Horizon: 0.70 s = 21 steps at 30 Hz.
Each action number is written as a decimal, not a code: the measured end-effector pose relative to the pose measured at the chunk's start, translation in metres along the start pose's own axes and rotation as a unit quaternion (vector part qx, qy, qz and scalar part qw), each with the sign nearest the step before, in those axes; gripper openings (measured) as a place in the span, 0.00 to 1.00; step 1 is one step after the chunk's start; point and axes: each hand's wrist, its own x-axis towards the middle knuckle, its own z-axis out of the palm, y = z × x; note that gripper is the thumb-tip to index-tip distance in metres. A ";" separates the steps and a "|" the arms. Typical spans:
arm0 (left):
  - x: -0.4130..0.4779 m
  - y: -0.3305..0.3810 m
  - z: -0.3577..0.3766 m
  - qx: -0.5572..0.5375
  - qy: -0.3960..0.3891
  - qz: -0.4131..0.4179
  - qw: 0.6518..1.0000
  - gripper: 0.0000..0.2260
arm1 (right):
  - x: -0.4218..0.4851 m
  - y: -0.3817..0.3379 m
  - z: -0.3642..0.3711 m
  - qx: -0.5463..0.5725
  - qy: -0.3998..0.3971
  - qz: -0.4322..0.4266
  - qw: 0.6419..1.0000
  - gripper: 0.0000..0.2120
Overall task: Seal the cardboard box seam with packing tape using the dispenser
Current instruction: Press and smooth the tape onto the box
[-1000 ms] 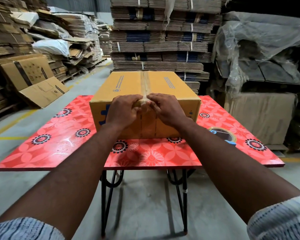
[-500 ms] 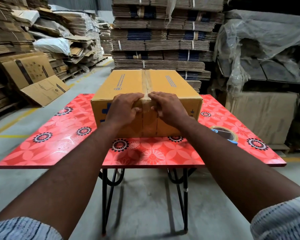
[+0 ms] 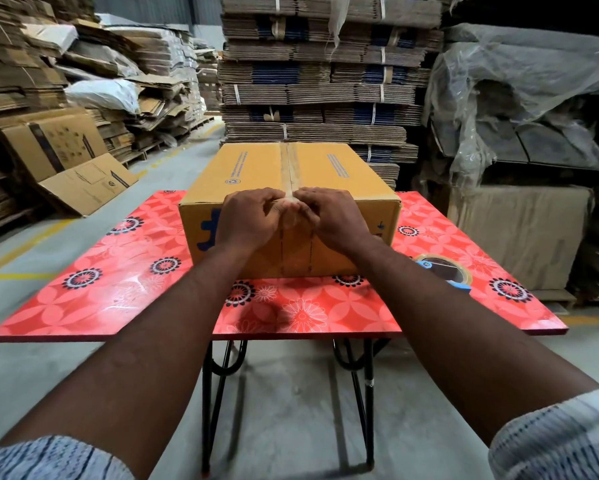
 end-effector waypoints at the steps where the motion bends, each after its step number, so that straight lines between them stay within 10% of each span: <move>1: 0.000 -0.001 0.001 0.010 0.001 0.005 1.000 0.15 | 0.000 0.000 0.000 -0.003 -0.001 -0.002 1.000 0.18; 21: -0.001 -0.014 -0.006 0.061 -0.094 0.053 0.992 0.25 | -0.006 -0.004 -0.003 -0.017 -0.027 0.012 0.999 0.28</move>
